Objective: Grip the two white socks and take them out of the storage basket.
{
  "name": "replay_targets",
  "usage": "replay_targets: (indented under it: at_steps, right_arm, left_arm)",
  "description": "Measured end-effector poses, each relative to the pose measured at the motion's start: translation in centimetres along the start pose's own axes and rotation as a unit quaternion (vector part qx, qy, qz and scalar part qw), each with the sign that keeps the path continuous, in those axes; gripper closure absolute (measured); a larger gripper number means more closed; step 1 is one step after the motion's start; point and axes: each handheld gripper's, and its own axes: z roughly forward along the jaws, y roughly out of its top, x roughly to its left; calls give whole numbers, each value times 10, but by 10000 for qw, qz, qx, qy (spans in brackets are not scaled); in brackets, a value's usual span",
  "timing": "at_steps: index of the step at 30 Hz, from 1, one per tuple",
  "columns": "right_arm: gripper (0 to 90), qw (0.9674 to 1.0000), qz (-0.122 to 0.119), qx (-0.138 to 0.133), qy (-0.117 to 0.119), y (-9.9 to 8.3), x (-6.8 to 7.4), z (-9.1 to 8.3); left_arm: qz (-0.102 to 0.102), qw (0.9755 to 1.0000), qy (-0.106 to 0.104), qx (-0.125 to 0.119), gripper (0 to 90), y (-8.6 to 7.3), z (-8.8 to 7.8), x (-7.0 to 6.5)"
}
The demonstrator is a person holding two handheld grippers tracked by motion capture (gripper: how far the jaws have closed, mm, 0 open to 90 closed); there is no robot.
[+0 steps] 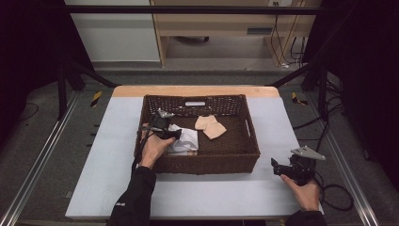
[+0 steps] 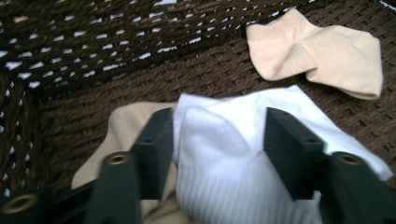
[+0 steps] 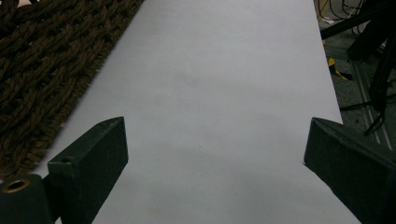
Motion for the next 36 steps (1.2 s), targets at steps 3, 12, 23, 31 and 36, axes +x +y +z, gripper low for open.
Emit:
replay_targets:
  at_steps: [3,12,23,31,36]
  right_arm:
    - [66,10000,2,26,-1,0,0,1]
    - [67,10000,9,26,13,0,0,1]
    - [68,10000,-13,12,-13,0,-1,0]
    - [68,10000,14,5,-29,0,-1,-1]
    - [68,10000,42,-20,-42,0,-1,-1]
  left_arm:
    - [84,9999,106,80,399,5,5,-2]
    - [202,9986,214,448,596,11,13,0]
    - [140,9999,84,5,854,14,-7,-2]
    - [-36,9938,-132,-1100,854,23,-44,3]
    - [-138,9853,-223,-1687,855,28,-67,6]
